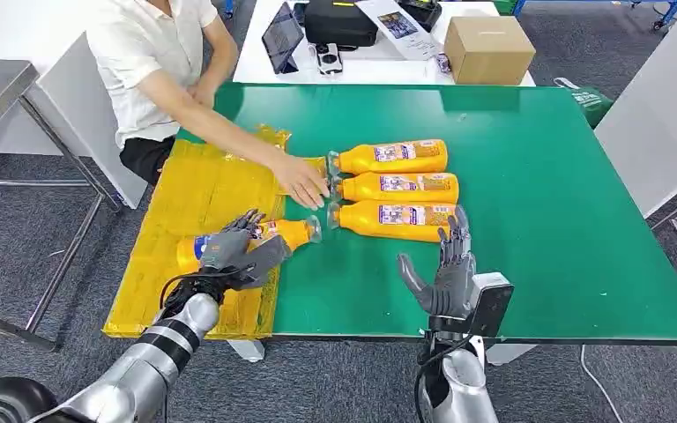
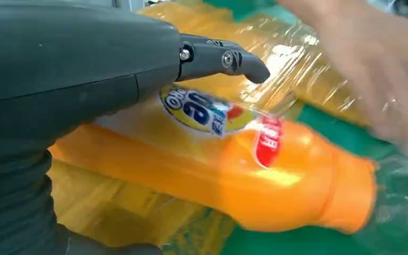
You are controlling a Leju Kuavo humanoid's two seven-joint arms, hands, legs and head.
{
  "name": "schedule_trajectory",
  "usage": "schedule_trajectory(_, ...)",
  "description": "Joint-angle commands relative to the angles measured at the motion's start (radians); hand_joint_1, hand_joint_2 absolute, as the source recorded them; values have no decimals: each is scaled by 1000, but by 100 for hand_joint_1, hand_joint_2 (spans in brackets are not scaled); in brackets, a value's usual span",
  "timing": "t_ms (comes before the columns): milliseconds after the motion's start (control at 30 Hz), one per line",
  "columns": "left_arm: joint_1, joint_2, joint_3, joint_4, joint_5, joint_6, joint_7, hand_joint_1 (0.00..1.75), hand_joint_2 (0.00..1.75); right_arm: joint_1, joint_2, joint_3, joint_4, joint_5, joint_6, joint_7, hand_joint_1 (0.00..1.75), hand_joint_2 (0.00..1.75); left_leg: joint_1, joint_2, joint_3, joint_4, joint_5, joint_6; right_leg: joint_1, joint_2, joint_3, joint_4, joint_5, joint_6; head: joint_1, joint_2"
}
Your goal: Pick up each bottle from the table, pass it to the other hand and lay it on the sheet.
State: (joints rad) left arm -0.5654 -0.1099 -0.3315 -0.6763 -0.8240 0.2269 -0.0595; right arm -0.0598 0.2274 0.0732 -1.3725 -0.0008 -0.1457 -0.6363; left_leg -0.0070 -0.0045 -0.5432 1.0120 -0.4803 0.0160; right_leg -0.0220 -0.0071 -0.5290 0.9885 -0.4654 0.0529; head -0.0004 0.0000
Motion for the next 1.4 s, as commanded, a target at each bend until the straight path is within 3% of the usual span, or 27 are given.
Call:
schedule_trajectory(33, -80, 10, -26, 188, -1, -75, 2, 0, 175, -43, -5, -53, 113, -1, 2, -2, 0, 175, 2, 1, 0, 0, 1, -1, 2, 1, 0, -1, 2, -2, 0, 0)
schedule_trajectory(300, -76, 8, -27, 180, 21, -105, -40, 0, 175, -44, 4, -71, 129, 0, 8, -9, 0, 175, 2, 3, 1, -1, 2, -2, 2, 3, 1, -2, 3, -3, 0, 0)
schedule_trajectory(433, 13, -18, -9, -14, 147, -99, -187, 0, 175, -31, 1, -83, 139, -1, 1, -24, 0, 175, 2, 1, 2, 0, 1, -1, 2, 1, 2, -1, 2, -3, 0, 0)
schedule_trajectory(600, 137, -22, -71, -323, 264, -40, -246, 0, 175, -19, 1, -75, 144, 10, -17, -46, 0, 175, 2, -1, 0, 1, 0, -1, 2, 0, 1, -1, 1, -2, 0, 0)
schedule_trajectory(800, 155, -13, -86, -369, 280, -32, -242, 0, 175, -17, 0, -70, 139, 16, -26, -53, 0, 175, 1, 0, -1, 0, 0, -1, 1, 0, -1, 0, 1, -2, 0, 0)
schedule_trajectory(900, 183, -21, -104, -431, 319, 47, -325, 0, 175, -1, -16, -37, 88, 94, -112, -62, 0, 175, 2, 1, -2, 1, 1, -2, 2, 1, -2, -1, 2, -3, 0, 0)
schedule_trajectory(1000, 227, -26, -136, -544, 317, 127, -344, 0, 175, 14, -94, 94, 18, 225, -299, -62, 0, 175, 2, 0, -4, 2, 0, -1, 2, 0, -4, 0, 1, -2, 0, 0)
schedule_trajectory(1100, 240, -30, -140, -574, 329, 139, -348, 0, 175, 9, -124, 137, 29, 282, -369, -62, 0, 175, 1, 0, -3, 1, 0, -1, 1, 0, -3, 0, 1, -1, 0, 0)
schedule_trajectory(1167, 253, -30, -156, -610, 329, 174, -356, 0, 175, -18, -189, 221, 92, 438, -510, -62, 0, 175, 2, 1, -4, 2, 0, -1, 2, 1, -4, 0, 1, -2, 0, 0)
schedule_trajectory(1400, 252, -29, -162, -608, 295, 207, -355, 0, 175, -23, -201, 231, 89, 427, -506, -62, 0, 175, 1, 1, -2, 1, 0, -1, 1, 1, -2, 0, 1, -2, 0, 0)
